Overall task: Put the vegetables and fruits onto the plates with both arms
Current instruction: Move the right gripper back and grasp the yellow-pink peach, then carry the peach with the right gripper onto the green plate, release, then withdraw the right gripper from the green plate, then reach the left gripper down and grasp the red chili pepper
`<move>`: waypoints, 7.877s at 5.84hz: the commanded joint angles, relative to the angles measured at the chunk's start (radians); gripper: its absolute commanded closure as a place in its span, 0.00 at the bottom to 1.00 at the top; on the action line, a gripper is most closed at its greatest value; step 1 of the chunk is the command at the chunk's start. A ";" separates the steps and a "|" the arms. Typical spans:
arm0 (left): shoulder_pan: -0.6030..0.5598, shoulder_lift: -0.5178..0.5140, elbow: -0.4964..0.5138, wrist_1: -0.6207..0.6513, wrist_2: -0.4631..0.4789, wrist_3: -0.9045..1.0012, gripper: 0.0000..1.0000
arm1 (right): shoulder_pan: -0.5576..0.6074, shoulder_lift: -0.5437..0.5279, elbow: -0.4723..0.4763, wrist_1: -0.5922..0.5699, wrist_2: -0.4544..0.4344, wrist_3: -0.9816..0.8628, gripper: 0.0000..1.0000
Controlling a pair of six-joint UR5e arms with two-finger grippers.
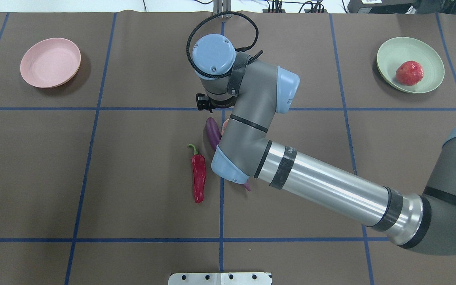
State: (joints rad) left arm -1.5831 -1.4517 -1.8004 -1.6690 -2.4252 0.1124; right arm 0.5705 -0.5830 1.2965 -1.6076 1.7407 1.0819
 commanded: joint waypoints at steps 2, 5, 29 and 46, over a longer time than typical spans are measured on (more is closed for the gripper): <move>0.000 0.002 -0.003 0.000 0.000 0.001 0.00 | -0.044 -0.024 -0.002 -0.064 -0.068 0.003 0.03; 0.000 -0.003 -0.004 0.000 0.000 0.001 0.00 | -0.081 -0.046 -0.006 -0.060 -0.090 0.003 0.14; 0.307 -0.350 -0.116 0.083 -0.083 -0.557 0.00 | 0.985 -1.078 0.494 0.035 0.534 -0.964 0.01; 1.104 -0.883 0.311 0.092 0.443 -1.281 0.29 | 0.982 -1.101 0.514 0.040 0.540 -0.955 0.01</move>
State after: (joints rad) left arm -0.4819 -2.3338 -1.4984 -1.5769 -1.9819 -1.1687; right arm 1.5524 -1.6843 1.8101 -1.5677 2.2810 0.1273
